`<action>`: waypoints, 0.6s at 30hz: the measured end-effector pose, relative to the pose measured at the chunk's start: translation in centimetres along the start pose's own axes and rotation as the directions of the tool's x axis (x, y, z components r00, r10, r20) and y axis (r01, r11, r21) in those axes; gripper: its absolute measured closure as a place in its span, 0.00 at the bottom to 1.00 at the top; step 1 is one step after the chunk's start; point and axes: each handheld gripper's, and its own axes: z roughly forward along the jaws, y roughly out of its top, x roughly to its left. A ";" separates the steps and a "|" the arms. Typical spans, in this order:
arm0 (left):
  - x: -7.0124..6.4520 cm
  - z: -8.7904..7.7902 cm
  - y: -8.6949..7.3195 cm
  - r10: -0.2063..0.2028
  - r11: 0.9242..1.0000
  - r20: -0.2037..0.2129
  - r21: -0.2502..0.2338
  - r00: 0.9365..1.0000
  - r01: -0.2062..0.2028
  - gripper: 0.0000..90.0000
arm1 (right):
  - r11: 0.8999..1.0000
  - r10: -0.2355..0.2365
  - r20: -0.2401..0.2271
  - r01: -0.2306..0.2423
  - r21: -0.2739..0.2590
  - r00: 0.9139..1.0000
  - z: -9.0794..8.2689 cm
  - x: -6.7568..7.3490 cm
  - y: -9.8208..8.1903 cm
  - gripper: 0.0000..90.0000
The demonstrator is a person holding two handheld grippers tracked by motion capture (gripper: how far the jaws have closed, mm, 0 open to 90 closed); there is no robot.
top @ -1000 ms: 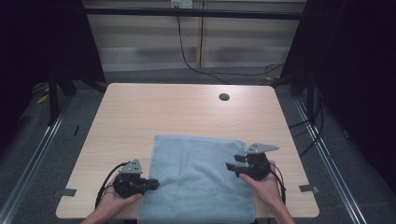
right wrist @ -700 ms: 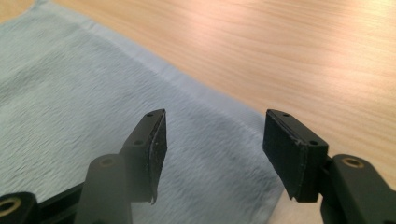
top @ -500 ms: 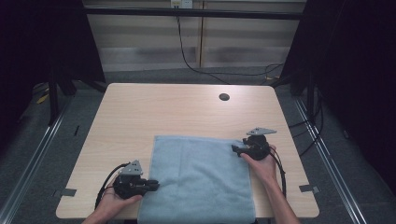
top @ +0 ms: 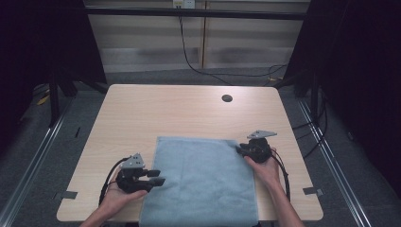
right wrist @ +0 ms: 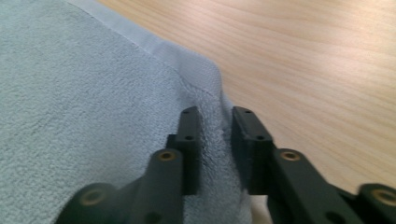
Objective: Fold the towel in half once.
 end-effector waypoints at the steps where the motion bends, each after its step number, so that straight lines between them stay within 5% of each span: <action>1: 0.4 0.2 0.3 -0.015 1.000 -0.006 -0.011 1.000 0.015 0.58 | 1.000 0.002 -0.008 -0.002 0.000 1.000 0.0 0.1 0.0 0.89; 5: 2.9 1.3 1.5 -0.092 0.995 -0.046 -0.028 0.995 0.091 0.56 | 1.000 0.007 -0.018 -0.007 -0.002 1.000 0.0 0.1 0.0 0.91; 10: 5.3 2.7 2.5 -0.109 0.994 -0.140 -0.047 0.984 0.103 0.51 | 1.000 0.012 -0.021 -0.012 -0.006 1.000 0.1 0.0 0.0 0.91; 11: 5.9 3.0 2.8 -0.139 0.990 -0.122 -0.038 0.983 0.135 0.51 | 1.000 0.013 -0.022 -0.013 -0.005 1.000 0.1 0.0 0.0 0.91; 13: 6.9 3.4 3.1 -0.143 0.989 -0.147 -0.055 0.979 0.136 0.51 | 1.000 0.016 -0.028 -0.017 -0.007 0.999 0.1 -0.1 0.0 0.91; 14: 7.5 3.6 3.4 -0.166 0.985 -0.120 -0.058 0.979 0.160 0.50 | 1.000 0.017 -0.028 -0.017 -0.008 0.999 0.1 -0.1 0.0 0.91; 16: 8.0 3.7 3.6 -0.165 0.984 -0.144 -0.087 0.976 0.154 0.51 | 1.000 0.017 -0.024 -0.017 -0.010 1.000 0.1 0.0 0.0 0.91; 18: 8.7 4.1 3.9 -0.170 0.985 -0.147 -0.066 0.974 0.162 0.50 | 1.000 0.028 -0.024 -0.029 -0.010 0.999 0.1 0.0 -0.1 0.91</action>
